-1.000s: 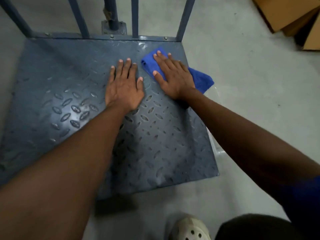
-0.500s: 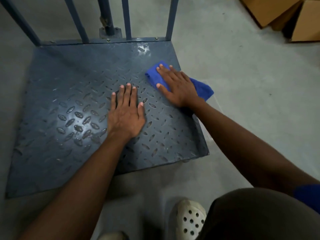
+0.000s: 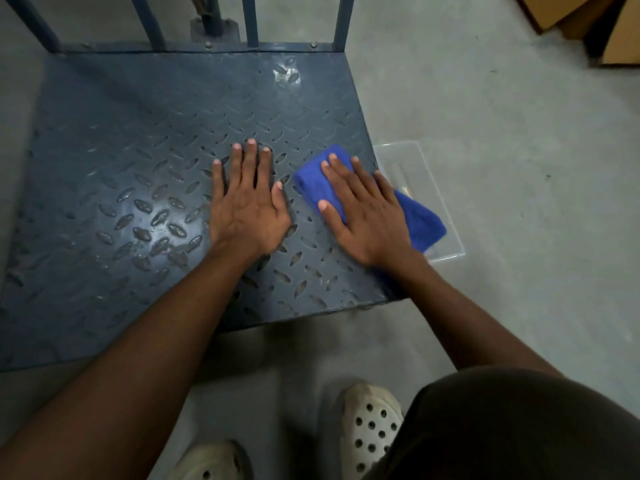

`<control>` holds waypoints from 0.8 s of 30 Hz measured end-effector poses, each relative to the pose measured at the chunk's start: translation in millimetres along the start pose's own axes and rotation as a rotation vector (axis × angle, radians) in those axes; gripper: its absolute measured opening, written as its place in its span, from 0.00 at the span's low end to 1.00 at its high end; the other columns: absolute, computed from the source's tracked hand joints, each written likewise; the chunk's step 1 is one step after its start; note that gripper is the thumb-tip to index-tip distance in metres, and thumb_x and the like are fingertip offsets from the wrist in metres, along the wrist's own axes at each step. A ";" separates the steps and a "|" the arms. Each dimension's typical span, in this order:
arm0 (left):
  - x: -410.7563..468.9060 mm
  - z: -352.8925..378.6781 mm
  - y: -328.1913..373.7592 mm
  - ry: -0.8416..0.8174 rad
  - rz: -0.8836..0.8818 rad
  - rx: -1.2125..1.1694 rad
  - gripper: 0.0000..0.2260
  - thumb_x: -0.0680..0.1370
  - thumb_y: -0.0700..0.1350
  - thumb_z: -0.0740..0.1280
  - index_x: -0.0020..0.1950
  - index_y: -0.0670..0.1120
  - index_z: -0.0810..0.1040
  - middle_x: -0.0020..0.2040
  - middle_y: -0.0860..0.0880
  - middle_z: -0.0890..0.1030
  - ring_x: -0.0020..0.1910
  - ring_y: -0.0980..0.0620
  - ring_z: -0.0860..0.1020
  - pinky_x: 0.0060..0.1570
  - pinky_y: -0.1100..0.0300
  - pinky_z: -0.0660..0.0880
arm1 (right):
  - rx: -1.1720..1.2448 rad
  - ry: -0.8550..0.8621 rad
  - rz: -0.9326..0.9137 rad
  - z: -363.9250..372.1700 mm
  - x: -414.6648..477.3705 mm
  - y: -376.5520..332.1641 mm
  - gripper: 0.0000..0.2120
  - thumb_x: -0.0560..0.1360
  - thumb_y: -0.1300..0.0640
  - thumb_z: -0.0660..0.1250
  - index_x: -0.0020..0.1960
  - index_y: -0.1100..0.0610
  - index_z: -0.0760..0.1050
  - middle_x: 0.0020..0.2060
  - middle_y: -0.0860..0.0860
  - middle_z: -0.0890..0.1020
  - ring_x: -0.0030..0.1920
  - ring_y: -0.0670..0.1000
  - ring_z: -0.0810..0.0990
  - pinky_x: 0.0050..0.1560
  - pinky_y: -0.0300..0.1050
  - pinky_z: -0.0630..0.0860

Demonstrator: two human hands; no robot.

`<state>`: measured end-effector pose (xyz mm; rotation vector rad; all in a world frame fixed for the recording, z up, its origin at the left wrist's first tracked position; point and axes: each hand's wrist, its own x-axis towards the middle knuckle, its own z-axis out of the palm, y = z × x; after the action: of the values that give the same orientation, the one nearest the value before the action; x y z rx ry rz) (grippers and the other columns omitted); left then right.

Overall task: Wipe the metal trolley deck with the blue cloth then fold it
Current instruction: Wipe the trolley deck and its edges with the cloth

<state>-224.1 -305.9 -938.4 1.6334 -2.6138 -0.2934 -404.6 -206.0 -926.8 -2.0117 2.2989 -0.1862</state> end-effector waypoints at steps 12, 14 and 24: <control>-92.2 8.3 18.7 0.196 0.105 -0.024 0.31 0.85 0.54 0.45 0.86 0.41 0.54 0.87 0.41 0.52 0.87 0.43 0.49 0.84 0.41 0.46 | -0.093 0.079 -0.079 -11.2 -128.9 -26.2 0.31 0.87 0.39 0.50 0.87 0.49 0.51 0.87 0.46 0.53 0.87 0.52 0.49 0.85 0.58 0.50; -120.0 2.6 25.0 0.228 0.160 -0.019 0.31 0.85 0.53 0.46 0.86 0.39 0.56 0.87 0.41 0.54 0.86 0.42 0.52 0.84 0.40 0.49 | -0.126 0.073 -0.084 -23.4 -165.9 -30.2 0.31 0.87 0.39 0.50 0.87 0.49 0.51 0.87 0.45 0.52 0.87 0.51 0.48 0.85 0.58 0.51; -140.6 -18.7 13.4 0.140 0.360 0.015 0.33 0.86 0.58 0.46 0.87 0.41 0.52 0.87 0.42 0.52 0.87 0.45 0.49 0.85 0.44 0.47 | -0.052 0.205 0.209 -42.0 -117.7 -1.6 0.33 0.87 0.36 0.47 0.87 0.50 0.51 0.87 0.48 0.53 0.87 0.55 0.50 0.85 0.63 0.50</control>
<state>-171.1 -177.0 -908.9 1.1074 -2.7350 -0.1362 -393.1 -87.9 -887.2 -1.8343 2.6447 -0.3348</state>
